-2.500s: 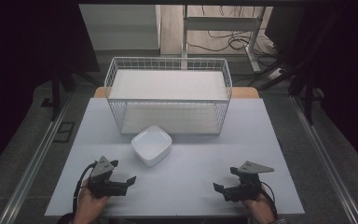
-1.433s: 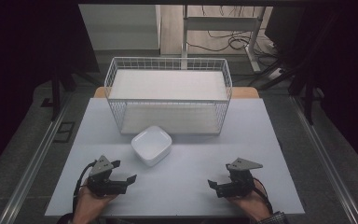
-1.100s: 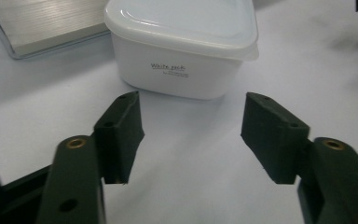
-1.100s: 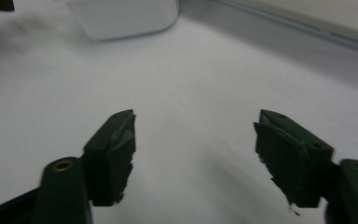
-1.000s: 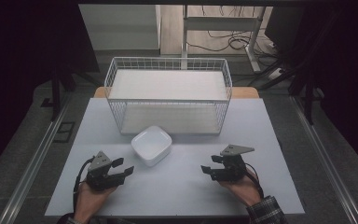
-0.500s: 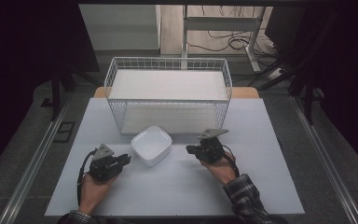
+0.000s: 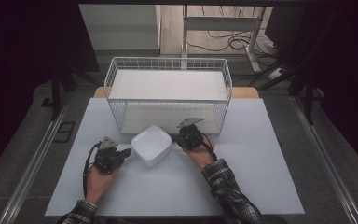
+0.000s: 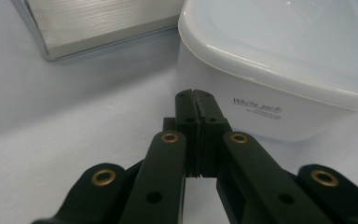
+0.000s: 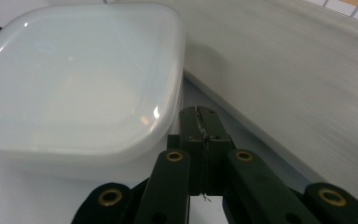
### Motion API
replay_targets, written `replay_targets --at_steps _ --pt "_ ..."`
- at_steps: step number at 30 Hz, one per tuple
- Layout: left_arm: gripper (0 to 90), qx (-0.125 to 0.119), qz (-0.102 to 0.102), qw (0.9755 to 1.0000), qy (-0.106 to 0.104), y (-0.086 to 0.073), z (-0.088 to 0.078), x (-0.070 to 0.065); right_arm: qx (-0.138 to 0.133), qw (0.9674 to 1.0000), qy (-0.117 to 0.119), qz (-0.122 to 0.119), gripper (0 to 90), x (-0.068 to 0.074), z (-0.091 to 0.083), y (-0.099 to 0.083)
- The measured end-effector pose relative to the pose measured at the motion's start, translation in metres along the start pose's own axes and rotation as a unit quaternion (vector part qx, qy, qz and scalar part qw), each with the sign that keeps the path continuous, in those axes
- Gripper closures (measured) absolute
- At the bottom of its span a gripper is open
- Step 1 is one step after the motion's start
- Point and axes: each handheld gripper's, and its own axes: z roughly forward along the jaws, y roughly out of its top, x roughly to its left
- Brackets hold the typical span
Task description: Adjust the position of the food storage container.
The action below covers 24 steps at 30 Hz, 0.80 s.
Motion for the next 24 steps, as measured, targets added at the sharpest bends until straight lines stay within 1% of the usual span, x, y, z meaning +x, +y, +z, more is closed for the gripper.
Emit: replay_targets --at_steps 3,4,5,6,7,8,9,10,12,13,14,15,17,18,19,20,21,23,24 --pt "89.9 -0.001 0.002 1.0000 -0.003 0.002 0.002 -0.001 0.003 1.0000 0.002 -0.005 89.1 0.000 0.003 0.001" --pt "90.0 0.000 0.008 1.0000 -0.002 0.003 0.004 -0.003 0.008 0.9999 0.005 -0.008 89.2 0.001 0.003 0.000" --pt "90.0 0.000 0.008 1.0000 -0.002 0.003 0.004 -0.003 0.008 0.9999 0.005 -0.009 89.2 0.001 0.003 -0.001" --pt "90.0 -0.001 0.006 0.9999 -0.009 0.004 0.005 -0.002 0.008 0.9999 0.005 -0.009 89.2 0.001 0.003 -0.001" --pt "90.0 0.001 0.006 0.9998 -0.017 0.004 0.008 -0.004 0.008 0.9998 0.012 -0.010 89.1 0.002 0.001 -0.002" --pt "90.0 0.001 0.006 0.9998 -0.017 0.004 0.008 -0.004 0.008 0.9998 0.012 -0.010 89.1 0.002 0.001 -0.002" --pt "90.0 0.007 0.018 0.9997 -0.012 0.006 0.011 -0.008 0.010 0.9998 0.010 -0.013 89.1 0.004 -0.002 -0.004" --pt "90.0 0.008 0.020 0.9997 -0.012 0.006 0.012 -0.009 0.011 0.9998 0.007 -0.013 89.2 0.004 -0.003 -0.005" --pt "90.0 0.008 0.018 0.9997 -0.015 0.007 0.012 -0.009 0.012 0.9998 0.007 -0.012 89.2 0.004 -0.005 -0.006" --pt "90.0 0.007 0.012 0.9995 -0.027 0.008 0.014 -0.010 0.012 0.9999 0.010 -0.004 89.1 0.003 -0.010 -0.008" --pt "90.0 0.007 0.012 0.9995 -0.027 0.008 0.014 -0.010 0.012 0.9999 0.010 -0.004 89.1 0.003 -0.010 -0.008" --pt "90.0 0.008 0.015 0.9995 -0.028 0.009 0.016 -0.013 0.011 0.9999 0.011 0.004 89.2 0.003 -0.015 -0.012" --pt "90.0 0.009 0.018 0.9993 -0.033 0.010 0.018 -0.016 0.011 0.9998 0.012 0.011 89.2 0.004 -0.020 -0.017" --pt "90.0 0.009 0.018 0.9993 -0.033 0.010 0.018 -0.016 0.012 0.9998 0.011 0.010 89.2 0.003 -0.023 -0.019" --pt "90.0 0.010 0.018 0.9990 -0.040 0.011 0.020 -0.019 0.012 0.9998 0.012 0.013 89.2 0.004 -0.027 -0.021" --pt "90.0 0.010 0.018 0.9990 -0.040 0.011 0.020 -0.019 0.012 0.9998 0.012 0.013 89.2 0.004 -0.027 -0.021" --pt "90.0 0.012 0.024 0.9985 -0.047 0.012 0.022 -0.023 0.013 0.9997 0.012 0.019 89.2 0.004 -0.033 -0.026" --pt "90.0 0.014 0.031 0.9981 -0.051 0.013 0.024 -0.028 0.013 0.9996 0.011 0.025 89.2 0.004 -0.040 -0.031" --pt "90.0 0.014 0.031 0.9981 -0.051 0.013 0.024 -0.028 0.013 0.9996 0.011 0.025 89.2 0.004 -0.040 -0.031"
